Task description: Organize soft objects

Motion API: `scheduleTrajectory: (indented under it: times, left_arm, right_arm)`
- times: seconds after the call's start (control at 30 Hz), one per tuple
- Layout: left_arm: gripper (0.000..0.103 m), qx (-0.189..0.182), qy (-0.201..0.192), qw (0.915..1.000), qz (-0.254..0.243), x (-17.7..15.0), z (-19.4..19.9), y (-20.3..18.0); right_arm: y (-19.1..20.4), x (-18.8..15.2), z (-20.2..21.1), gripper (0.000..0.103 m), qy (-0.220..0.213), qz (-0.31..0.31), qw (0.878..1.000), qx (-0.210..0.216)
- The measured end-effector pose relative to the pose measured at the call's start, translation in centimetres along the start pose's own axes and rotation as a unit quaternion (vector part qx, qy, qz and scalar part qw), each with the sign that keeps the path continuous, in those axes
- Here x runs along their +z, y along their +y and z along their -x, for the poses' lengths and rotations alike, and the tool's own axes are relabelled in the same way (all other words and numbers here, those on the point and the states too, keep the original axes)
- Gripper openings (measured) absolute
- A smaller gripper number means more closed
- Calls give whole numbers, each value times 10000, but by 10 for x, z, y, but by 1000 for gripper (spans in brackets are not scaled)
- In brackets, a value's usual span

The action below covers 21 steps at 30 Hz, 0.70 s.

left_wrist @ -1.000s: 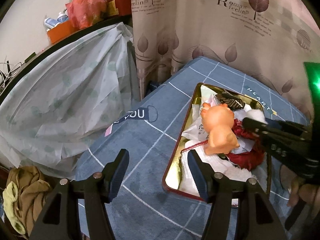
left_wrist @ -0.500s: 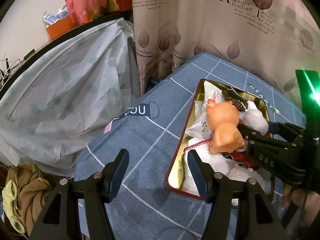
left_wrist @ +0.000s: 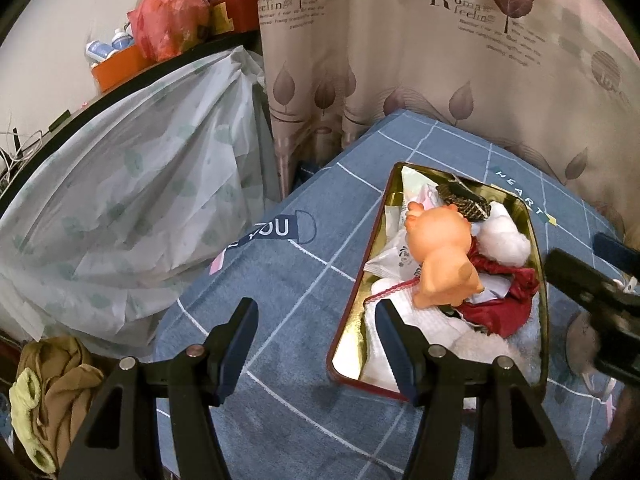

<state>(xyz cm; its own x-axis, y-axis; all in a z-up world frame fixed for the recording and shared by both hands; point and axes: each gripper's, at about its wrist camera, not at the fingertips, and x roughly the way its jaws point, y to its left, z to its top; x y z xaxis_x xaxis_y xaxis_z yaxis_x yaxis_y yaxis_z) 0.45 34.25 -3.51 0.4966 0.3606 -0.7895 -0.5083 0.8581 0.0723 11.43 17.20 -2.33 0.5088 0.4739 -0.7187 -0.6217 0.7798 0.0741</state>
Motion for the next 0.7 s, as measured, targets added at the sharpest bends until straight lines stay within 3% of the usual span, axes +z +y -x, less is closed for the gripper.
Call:
scheduleTrajectory:
  times: [0.3,0.7]
  left_arm:
    - [62,38,-79,9997,-224,-3,4,-12]
    - [62,-16,-180,9986,-500,-7,12,-29]
  right_arm:
    - [-4,-43,44,100,-31,-228,9989,-403]
    - [13,-74,41,100,268,-24,9982,-533]
